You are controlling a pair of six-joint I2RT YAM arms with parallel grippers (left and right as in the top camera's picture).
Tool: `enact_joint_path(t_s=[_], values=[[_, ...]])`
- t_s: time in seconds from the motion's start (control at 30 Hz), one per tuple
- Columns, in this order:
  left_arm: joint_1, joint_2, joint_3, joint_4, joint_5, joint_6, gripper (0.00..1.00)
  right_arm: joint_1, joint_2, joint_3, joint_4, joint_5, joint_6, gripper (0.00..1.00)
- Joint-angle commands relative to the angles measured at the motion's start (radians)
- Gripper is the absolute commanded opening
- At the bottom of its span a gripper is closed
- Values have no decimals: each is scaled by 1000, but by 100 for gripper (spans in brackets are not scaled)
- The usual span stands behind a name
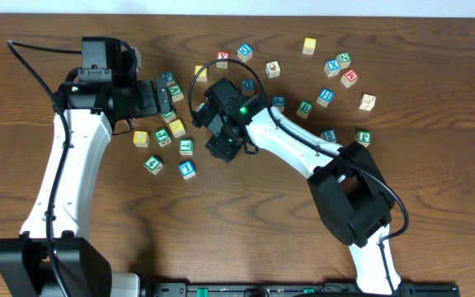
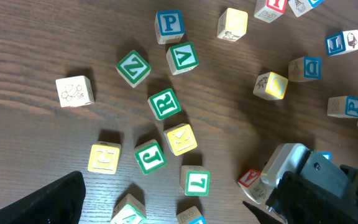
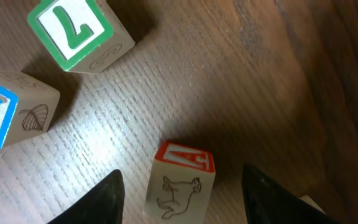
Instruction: Spell out AI2
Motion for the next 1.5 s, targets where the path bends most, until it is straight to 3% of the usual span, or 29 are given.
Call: enact_joint_path(t_s=[0.0,0.1,0.23,0.57,0.8,1.0,1.17,1.47], values=[[6,-6,11,-5,-3,2,98,11,6,-26,11,-12,-12,57],[6,-6,11,-5,-3,2,98,13,18,-27,12,-8,-11,52],[6,-6,11,-5,-3,2,98,13,18,-27,25,-7,8,33],[6,-6,11,-5,-3,2,97,12,18,-27,90,39,15,15],[6,-6,11,-5,-3,2,98,10,18,-27,105,44,6,11],[6,-6,11,-5,-3,2,98,11,18,-27,157,43,-88,11],[6,-6,11,-5,-3,2,98,13,18,-27,229,44,-101,27],[6,-6,11,-5,-3,2,98,10,26,-27,286,-119,-100,15]])
